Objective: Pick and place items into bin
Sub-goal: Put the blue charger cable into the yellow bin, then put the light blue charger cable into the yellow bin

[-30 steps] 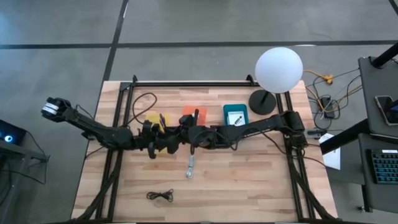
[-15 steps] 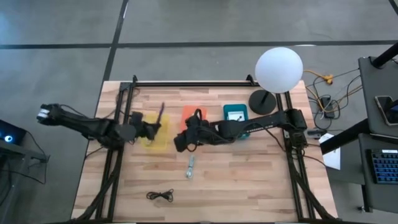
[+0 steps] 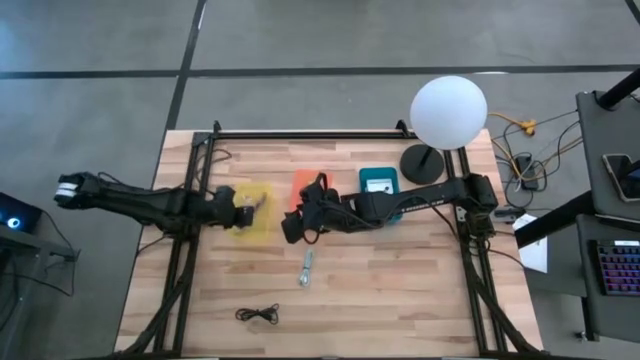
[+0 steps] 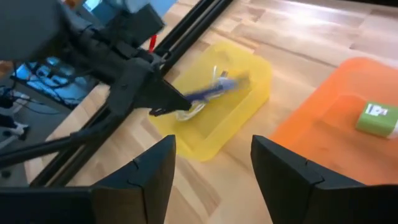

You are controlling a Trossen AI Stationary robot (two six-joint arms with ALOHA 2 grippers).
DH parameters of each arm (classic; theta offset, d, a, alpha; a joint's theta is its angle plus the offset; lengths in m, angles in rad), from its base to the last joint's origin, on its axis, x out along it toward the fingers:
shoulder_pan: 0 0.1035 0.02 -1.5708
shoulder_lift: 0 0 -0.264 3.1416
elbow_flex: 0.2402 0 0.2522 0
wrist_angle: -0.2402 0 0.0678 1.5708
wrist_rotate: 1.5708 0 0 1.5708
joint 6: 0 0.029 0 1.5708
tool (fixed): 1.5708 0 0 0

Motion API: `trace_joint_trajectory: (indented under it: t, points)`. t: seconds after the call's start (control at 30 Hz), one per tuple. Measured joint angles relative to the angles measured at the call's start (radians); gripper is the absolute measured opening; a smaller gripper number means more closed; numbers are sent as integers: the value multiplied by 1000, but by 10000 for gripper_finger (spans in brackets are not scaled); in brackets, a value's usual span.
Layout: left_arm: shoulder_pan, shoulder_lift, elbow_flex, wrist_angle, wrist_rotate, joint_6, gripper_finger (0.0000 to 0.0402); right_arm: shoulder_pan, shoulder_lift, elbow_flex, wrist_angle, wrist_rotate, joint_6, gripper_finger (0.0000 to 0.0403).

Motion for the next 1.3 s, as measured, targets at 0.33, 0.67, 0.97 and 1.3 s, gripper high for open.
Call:
trace_joint_trajectory:
  t: [0.33, 0.67, 0.97, 1.3]
  points:
    - [0, 49, 86, -89, 59, 72, 78, 22, 1, 0, -94, -128, -82, 196]
    - [-4, 66, 158, -235, -31, 296, 130, 61, 11, -12, -390, -325, -180, 196]
    - [-48, 58, 318, -363, 164, 644, 120, 107, 28, -66, -369, -475, -314, 194]
    - [-269, 61, 312, -179, 331, 806, 109, 184, 125, -68, -258, -314, -1120, 194]
